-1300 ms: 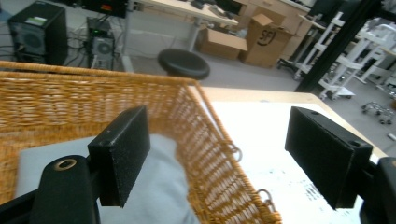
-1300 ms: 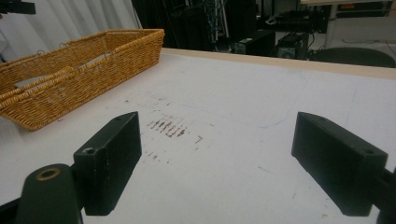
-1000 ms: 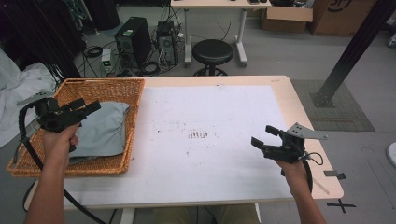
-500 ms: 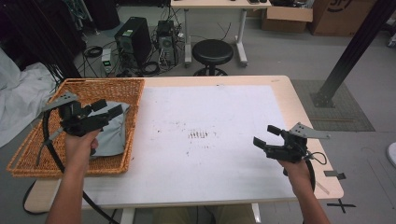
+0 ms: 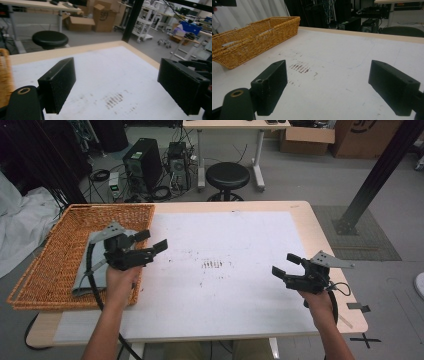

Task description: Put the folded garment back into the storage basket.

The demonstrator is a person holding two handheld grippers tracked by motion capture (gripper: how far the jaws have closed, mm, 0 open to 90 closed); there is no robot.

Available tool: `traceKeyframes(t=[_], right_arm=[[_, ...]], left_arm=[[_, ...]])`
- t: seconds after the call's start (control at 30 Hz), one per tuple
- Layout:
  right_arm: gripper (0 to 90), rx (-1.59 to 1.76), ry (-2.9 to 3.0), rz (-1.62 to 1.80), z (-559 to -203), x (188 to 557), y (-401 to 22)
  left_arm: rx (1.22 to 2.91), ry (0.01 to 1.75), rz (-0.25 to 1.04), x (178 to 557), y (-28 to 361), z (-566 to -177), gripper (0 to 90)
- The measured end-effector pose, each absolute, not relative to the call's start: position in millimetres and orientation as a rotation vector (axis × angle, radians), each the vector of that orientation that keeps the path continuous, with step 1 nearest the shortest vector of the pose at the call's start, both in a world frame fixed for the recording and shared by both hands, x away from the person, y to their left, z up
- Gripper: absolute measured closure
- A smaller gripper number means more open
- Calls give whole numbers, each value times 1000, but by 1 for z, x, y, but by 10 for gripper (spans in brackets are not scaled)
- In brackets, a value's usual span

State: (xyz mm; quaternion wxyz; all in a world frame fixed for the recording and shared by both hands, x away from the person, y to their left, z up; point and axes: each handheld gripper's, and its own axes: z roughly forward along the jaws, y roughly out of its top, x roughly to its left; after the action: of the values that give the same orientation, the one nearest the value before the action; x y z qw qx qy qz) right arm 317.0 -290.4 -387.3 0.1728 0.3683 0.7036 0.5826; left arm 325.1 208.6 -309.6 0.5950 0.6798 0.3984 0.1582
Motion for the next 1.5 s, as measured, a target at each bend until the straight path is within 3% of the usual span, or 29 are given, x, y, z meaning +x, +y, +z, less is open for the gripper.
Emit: traceKeyframes(t=[0.9,1.5], right_arm=[[150,1028,2006,1660,-386,317,-294],[150,1033,2008,1660,-390,315,-299]], left_arm=[[1644,811,320,328,124,-331,157],[1665,821,305,328,108,-349,157]])
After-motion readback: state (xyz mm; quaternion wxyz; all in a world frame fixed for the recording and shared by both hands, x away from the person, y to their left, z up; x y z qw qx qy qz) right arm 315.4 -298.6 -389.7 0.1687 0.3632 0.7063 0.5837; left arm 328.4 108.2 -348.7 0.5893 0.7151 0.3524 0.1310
